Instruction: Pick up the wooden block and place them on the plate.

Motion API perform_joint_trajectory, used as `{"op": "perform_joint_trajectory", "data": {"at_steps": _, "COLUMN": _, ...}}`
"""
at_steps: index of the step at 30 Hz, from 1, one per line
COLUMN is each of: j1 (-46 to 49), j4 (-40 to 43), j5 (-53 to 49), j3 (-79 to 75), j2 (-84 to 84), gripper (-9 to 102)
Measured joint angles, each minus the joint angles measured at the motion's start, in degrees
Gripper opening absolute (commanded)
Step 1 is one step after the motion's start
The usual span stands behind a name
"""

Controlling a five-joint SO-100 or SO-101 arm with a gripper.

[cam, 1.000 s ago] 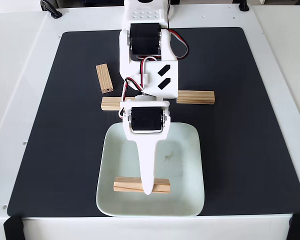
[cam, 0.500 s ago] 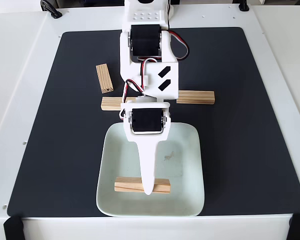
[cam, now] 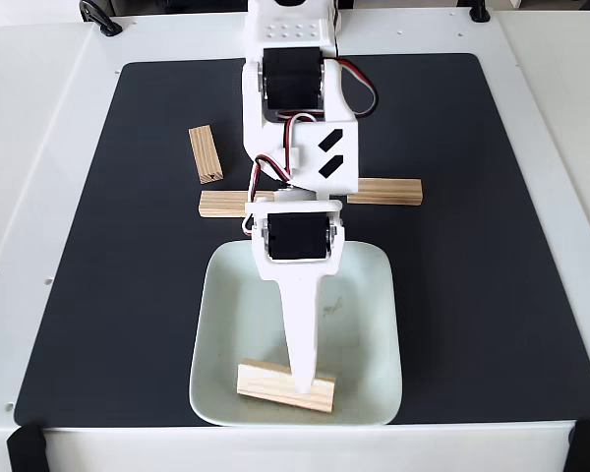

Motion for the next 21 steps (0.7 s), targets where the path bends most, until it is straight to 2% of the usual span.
{"op": "perform_joint_trajectory", "data": {"at_steps": 5, "j1": 0.00, "j4": 0.00, "j5": 0.00, "j3": 0.00, "j2": 0.00, "gripper": 22}}
{"op": "perform_joint_trajectory", "data": {"at_steps": 8, "j1": 0.00, "j4": 0.70, "j5": 0.00, "j3": 0.18, "j2": 0.26, "gripper": 11}}
{"op": "perform_joint_trajectory", "data": {"at_steps": 11, "j1": 0.00, "j4": 5.19, "j5": 0.00, "j3": 2.29, "j2": 3.16, "gripper": -2}}
{"op": "perform_joint_trajectory", "data": {"at_steps": 13, "j1": -0.09, "j4": 8.53, "j5": 0.00, "j3": 5.19, "j2": 6.68, "gripper": 1}}
{"op": "perform_joint_trajectory", "data": {"at_steps": 16, "j1": -0.88, "j4": 12.66, "j5": 0.00, "j3": 10.90, "j2": 13.62, "gripper": -1}}
{"op": "perform_joint_trajectory", "data": {"at_steps": 21, "j1": -2.11, "j4": 14.77, "j5": 0.00, "j3": 22.76, "j2": 26.02, "gripper": 0}}
